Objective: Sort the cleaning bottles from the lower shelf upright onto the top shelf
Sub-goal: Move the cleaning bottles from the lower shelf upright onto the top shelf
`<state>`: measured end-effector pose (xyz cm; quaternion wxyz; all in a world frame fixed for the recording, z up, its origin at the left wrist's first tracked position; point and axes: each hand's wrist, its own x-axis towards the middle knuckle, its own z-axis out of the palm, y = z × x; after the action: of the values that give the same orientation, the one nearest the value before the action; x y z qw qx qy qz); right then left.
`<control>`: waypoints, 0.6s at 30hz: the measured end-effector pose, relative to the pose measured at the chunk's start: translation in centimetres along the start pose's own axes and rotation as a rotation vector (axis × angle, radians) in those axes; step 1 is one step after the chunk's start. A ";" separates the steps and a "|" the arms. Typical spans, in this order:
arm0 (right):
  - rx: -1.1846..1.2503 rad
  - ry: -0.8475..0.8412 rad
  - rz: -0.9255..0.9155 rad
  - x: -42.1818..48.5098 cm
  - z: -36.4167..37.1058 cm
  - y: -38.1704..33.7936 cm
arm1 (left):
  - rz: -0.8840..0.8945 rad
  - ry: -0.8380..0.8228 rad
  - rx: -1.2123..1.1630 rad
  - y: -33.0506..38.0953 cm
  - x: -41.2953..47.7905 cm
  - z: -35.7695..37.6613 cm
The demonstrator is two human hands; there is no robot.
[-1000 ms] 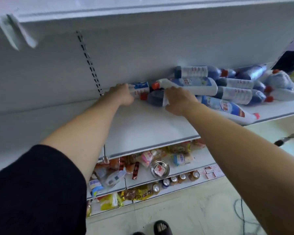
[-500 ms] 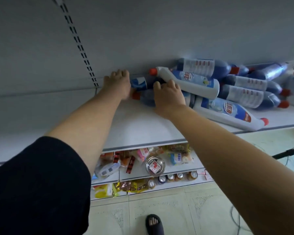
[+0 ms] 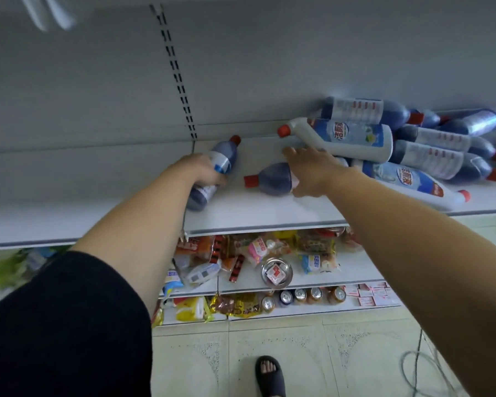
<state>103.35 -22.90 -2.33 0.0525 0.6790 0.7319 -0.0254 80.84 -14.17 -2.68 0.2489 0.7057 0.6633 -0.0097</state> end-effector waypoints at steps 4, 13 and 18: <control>0.026 0.118 0.039 -0.5 0.3 -1.2 | -0.078 0.076 -0.323 -2.5 -1.7 0.6; 1.043 0.291 0.450 -2.9 -3.3 -6.4 | 0.001 0.093 -0.876 -1.9 -8.0 -0.8; 1.661 0.236 0.568 -5.7 -4.8 -8.4 | 0.010 0.064 -0.943 -1.2 -11.4 -1.0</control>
<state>95.23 -28.65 2.74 -0.5289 0.6522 0.2816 -0.4643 77.99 -24.40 1.68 0.5218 0.5185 0.5993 0.3157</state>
